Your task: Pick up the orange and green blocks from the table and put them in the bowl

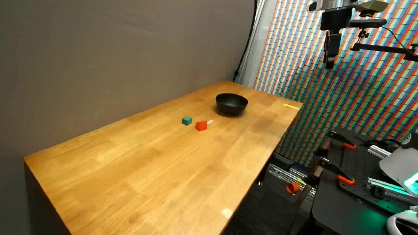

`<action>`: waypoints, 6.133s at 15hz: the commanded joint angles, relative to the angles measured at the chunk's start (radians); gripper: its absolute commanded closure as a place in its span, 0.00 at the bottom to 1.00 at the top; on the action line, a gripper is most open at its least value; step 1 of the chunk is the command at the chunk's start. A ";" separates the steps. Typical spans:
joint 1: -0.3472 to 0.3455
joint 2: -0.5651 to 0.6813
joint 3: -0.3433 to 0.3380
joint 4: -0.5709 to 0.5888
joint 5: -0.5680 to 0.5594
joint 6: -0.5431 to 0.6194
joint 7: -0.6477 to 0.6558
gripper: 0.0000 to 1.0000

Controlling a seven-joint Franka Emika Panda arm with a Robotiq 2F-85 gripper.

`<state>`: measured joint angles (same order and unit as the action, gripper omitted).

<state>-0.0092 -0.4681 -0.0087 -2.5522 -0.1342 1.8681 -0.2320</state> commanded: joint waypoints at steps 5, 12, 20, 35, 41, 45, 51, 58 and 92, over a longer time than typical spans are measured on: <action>0.010 0.039 -0.013 0.024 -0.008 0.021 0.009 0.00; 0.063 0.477 0.009 0.243 0.062 0.199 -0.128 0.00; 0.078 0.951 0.122 0.690 0.051 0.165 -0.227 0.00; 0.143 1.550 0.196 1.443 0.032 0.032 -0.314 0.00; 0.191 1.708 0.185 1.695 0.018 -0.066 -0.345 0.00; 0.202 1.781 0.174 1.803 0.017 -0.090 -0.358 0.28; 0.212 1.809 0.154 1.888 0.017 -0.128 -0.337 0.73; 0.220 1.641 0.037 1.788 -0.067 -0.173 -0.142 0.84; 0.161 1.629 0.199 1.570 0.097 0.187 -0.092 0.00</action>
<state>0.1251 1.0692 0.1998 -1.0971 -0.0446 2.0665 -0.3038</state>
